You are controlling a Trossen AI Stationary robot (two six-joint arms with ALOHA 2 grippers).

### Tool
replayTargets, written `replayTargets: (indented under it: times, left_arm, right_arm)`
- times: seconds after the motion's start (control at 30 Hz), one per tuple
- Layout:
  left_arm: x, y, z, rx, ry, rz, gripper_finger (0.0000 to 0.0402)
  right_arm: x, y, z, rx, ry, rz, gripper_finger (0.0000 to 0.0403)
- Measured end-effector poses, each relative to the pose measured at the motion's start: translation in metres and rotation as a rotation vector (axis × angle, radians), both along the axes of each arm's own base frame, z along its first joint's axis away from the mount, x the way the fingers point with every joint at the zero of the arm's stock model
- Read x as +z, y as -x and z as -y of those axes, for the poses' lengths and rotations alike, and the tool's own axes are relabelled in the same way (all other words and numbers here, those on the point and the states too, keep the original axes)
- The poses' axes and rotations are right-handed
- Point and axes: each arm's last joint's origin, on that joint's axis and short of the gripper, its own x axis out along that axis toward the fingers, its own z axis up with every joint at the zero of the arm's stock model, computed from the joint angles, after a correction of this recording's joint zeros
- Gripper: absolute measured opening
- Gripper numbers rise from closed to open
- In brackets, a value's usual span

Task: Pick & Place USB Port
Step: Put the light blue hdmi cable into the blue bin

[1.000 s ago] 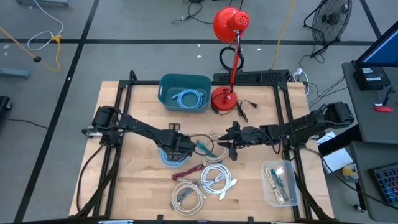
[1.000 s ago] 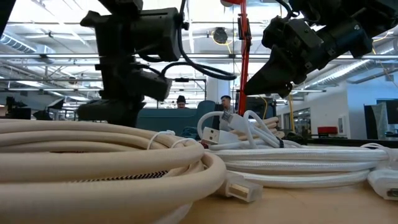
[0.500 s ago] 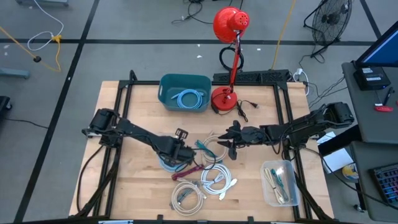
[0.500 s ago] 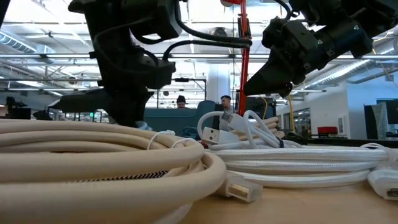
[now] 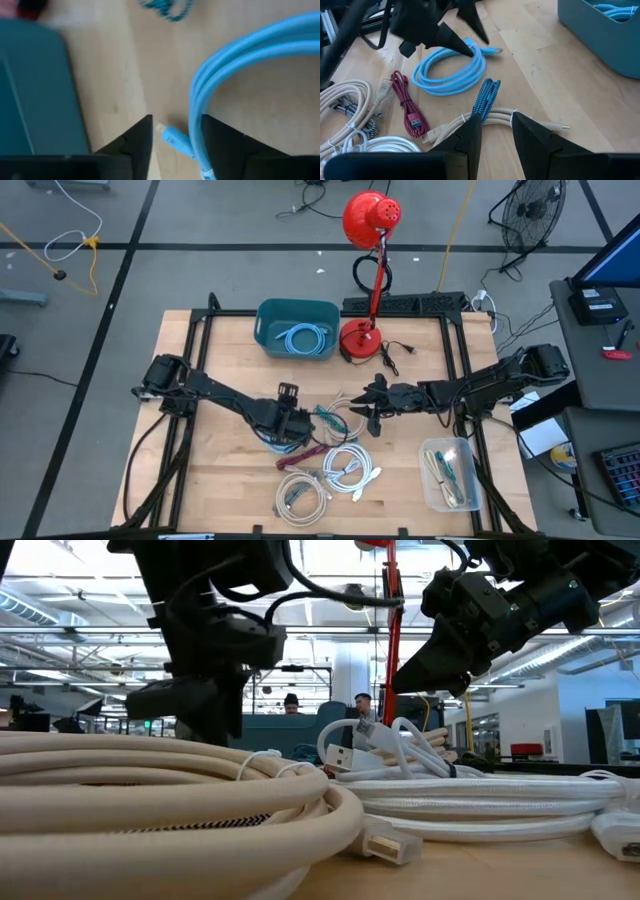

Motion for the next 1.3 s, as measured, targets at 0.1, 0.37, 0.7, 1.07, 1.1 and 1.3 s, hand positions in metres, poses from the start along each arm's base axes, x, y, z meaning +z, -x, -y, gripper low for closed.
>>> replayTargets:
  times: [0.1,0.37,0.7,1.07,1.1,1.3]
  left_arm:
    - [0.01,0.002,-0.004,0.191,0.029,0.015,0.0207]
    - [0.019,0.011,0.006,0.69,0.276,0.046,0.0234]
    - [0.003,0.033,0.03,0.839,0.275,0.032,0.0235]
    - [-0.015,0.031,0.027,0.881,0.331,0.114,0.0234]
    - [-0.017,0.032,0.026,0.888,0.333,0.118,0.0234]
    - [-0.029,0.04,0.021,0.863,0.345,0.083,0.0191]
  right_arm:
    - [0.0,0.0,0.0,0.001,0.002,-0.003,0.01]
    - [-0.006,0.004,0.001,-0.028,0.001,-0.016,0.01]
    - [-0.008,0.006,0.001,-0.026,-0.005,0.005,0.01]
    - [-0.007,0.005,0.001,-0.025,-0.005,0.018,0.01]
    - [-0.007,0.005,0.001,-0.024,-0.004,0.018,0.01]
    - [-0.007,0.005,0.001,-0.022,-0.001,0.019,0.01]
